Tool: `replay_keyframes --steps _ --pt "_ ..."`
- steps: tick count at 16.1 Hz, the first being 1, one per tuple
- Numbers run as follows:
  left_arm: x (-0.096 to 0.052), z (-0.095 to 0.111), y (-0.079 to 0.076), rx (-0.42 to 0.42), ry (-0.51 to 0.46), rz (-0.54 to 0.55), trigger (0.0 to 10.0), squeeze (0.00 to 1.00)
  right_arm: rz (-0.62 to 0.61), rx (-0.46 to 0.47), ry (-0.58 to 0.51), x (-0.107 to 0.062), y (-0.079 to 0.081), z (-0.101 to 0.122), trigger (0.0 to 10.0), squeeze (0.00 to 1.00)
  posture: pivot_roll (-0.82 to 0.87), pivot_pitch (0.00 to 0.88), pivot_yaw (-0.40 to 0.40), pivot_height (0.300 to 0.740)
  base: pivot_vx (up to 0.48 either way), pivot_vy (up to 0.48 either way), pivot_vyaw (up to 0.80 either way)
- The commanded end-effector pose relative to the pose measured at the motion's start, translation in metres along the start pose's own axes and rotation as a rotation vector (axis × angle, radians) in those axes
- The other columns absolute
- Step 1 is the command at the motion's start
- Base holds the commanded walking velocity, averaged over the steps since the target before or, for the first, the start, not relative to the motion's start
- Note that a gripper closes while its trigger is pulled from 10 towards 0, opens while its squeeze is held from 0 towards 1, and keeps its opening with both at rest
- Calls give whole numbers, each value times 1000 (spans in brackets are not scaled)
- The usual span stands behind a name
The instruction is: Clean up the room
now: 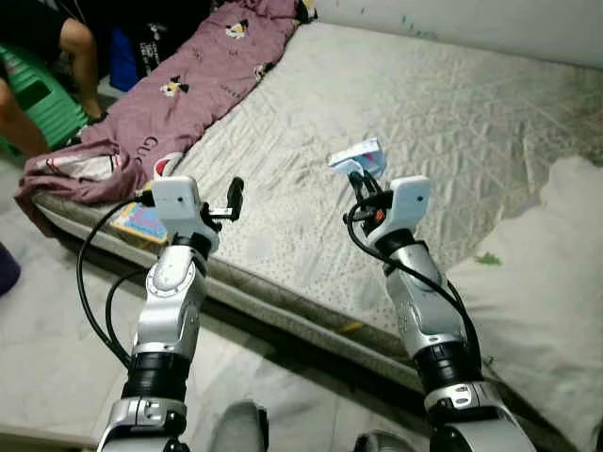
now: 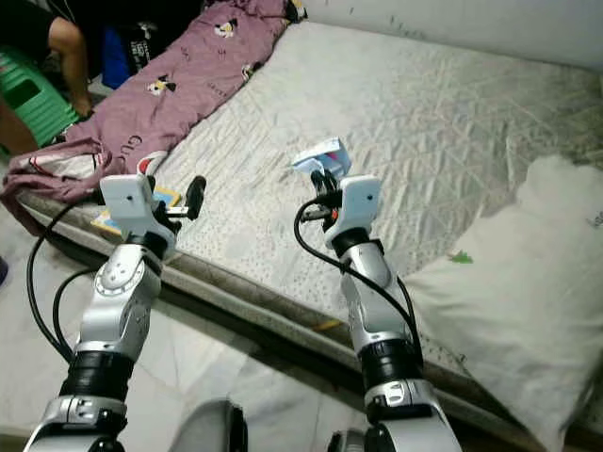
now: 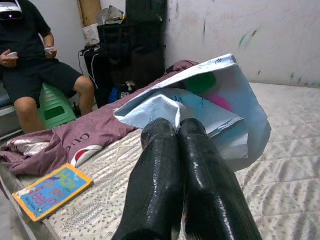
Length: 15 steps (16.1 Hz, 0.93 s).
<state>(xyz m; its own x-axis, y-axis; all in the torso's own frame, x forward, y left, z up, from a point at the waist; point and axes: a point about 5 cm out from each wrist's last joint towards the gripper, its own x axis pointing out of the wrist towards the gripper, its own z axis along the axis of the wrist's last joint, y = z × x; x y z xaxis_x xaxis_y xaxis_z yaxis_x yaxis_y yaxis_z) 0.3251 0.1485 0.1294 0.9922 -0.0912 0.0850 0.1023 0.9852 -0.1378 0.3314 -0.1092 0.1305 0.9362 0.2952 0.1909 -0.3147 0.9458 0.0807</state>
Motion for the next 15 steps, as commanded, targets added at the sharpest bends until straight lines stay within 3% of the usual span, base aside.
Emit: replay_keyframes --steps 1,5,9,11,12,15 --pt "2 -3 2 23 15 23 10000 0 -12 2 -3 1 -3 3 10000 0 40 0 37 740 0 0 0" --pt "0 -10 2 95 27 -20 10000 0 26 -21 36 -2 -5 0 10000 0 9 0 36 740 0 0 0" --pt "-6 -29 -18 175 57 -127 10000 0 19 -159 98 -9 -27 2 10000 0 -41 0 35 740 0 0 0" --pt "-6 -35 -26 151 70 -175 10000 0 -40 -151 81 -20 -39 5 10000 0 -66 0 49 740 0 0 0" --pt "-5 -36 -28 137 68 -189 10000 0 -134 -96 44 -33 -45 6 10000 0 -104 0 77 740 0 0 0" --pt "-9 -41 -10 148 81 -122 10000 0 -197 -75 26 -38 -34 1 10000 0 -129 0 110 740 0 0 0"
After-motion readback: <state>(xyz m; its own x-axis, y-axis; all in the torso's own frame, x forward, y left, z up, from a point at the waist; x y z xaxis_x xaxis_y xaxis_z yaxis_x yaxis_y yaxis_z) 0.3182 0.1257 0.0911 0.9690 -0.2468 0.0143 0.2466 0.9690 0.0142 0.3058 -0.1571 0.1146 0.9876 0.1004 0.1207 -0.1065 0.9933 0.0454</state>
